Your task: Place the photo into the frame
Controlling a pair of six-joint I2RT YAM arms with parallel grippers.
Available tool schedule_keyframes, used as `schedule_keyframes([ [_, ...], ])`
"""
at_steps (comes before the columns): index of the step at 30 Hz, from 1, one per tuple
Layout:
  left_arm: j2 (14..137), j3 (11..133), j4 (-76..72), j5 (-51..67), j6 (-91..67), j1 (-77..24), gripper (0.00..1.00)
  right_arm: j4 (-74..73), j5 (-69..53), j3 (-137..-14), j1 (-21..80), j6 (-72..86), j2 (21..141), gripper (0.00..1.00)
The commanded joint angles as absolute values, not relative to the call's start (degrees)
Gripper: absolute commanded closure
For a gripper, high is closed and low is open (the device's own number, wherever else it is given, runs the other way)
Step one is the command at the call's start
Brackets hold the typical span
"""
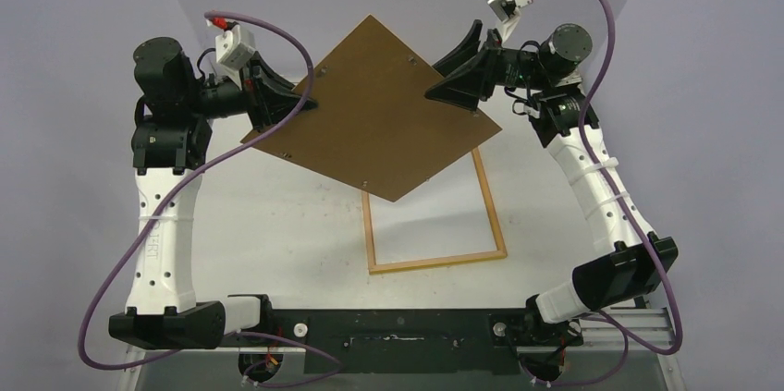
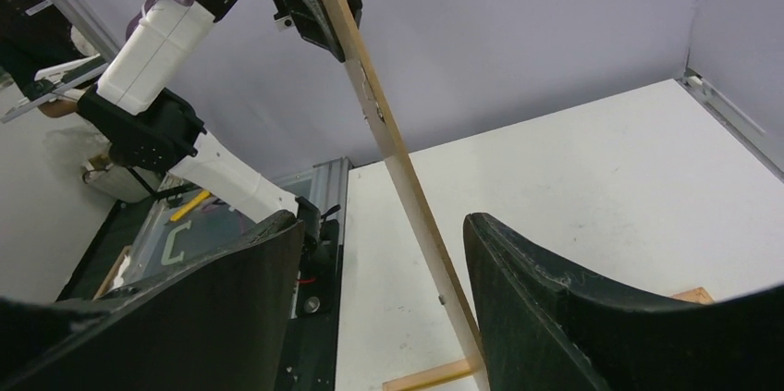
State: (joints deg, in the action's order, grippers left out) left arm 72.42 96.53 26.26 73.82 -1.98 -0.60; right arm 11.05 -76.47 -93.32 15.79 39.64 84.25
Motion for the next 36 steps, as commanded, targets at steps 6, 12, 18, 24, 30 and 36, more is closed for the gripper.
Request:
schedule_keyframes([
  [6,70.4,95.5,17.9,69.8,-6.0,-0.3,1.00,0.7,-71.9,-99.4,15.7,34.6,84.3,0.39],
  [12,70.1,94.9,13.2,69.3,-10.1,-0.4,1.00,-24.2,-66.2,-104.1,15.2,16.4,83.9,0.37],
  [18,69.6,95.0,13.5,69.6,-10.2,-0.4,1.00,-29.0,-66.3,-104.4,15.0,12.9,82.9,0.42],
  [24,70.1,95.1,12.8,68.8,-11.4,-0.4,1.00,-33.2,-67.8,-104.2,15.1,9.9,81.0,0.60],
  [30,71.1,94.2,7.9,66.7,-15.9,-0.4,1.00,-34.0,-67.8,-102.3,15.6,10.1,78.7,0.85],
  [36,72.1,93.7,5.0,64.9,-18.9,-0.5,1.00,-30.6,-65.1,-99.3,16.6,13.1,75.6,1.00],
])
